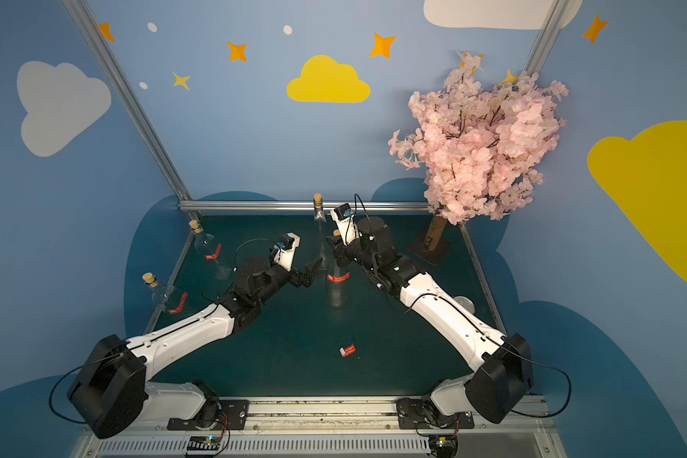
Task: Remove the label from the bottle
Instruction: Move the bottle to the center of the board.
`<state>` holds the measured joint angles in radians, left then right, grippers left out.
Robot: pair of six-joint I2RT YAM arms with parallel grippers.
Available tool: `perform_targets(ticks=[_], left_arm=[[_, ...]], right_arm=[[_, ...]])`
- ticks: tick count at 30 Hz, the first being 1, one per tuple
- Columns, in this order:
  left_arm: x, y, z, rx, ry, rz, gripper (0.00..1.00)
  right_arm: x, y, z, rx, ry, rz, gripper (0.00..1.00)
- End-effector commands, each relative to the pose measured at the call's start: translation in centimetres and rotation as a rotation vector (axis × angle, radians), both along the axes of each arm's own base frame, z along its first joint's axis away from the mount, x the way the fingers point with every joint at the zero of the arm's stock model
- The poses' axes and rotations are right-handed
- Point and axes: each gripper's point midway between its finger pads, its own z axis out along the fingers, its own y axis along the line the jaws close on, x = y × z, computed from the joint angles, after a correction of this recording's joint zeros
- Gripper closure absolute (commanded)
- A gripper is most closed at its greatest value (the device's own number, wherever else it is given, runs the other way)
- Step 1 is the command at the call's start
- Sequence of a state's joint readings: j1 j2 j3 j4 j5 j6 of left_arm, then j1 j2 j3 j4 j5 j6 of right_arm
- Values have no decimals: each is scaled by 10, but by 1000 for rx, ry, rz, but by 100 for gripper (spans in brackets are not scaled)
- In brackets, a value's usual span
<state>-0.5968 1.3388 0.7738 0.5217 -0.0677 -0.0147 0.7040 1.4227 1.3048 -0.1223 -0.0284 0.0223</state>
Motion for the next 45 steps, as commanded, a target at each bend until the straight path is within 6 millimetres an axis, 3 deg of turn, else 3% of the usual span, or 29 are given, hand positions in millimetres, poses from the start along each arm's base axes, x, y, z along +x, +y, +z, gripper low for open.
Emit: perform_targets(ticks=[1, 9, 20, 23, 27, 34, 40, 45], left_arm=[[-5, 1, 4, -24, 2, -2, 3], [-9, 2, 1, -13, 6, -15, 3], [-17, -4, -5, -3, 10, -68, 3], [-17, -5, -4, 3, 1, -76, 3], [-18, -5, -3, 7, -4, -81, 3], [-19, -3, 2, 23, -26, -77, 3], [-22, -1, 15, 29, -43, -88, 4], [-21, -2, 21, 36, -42, -132, 6]], right_arm=[[-1, 19, 62, 136, -138, 27, 90], [-4, 41, 47, 123, -123, 57, 88], [-12, 53, 30, 112, -90, 79, 80], [-14, 53, 30, 113, -85, 83, 73], [-18, 50, 32, 113, -81, 86, 57], [-34, 35, 37, 91, -73, 101, 33], [-62, 1, 41, -3, -135, 224, 32], [-101, -20, 28, 7, -265, 520, 36]])
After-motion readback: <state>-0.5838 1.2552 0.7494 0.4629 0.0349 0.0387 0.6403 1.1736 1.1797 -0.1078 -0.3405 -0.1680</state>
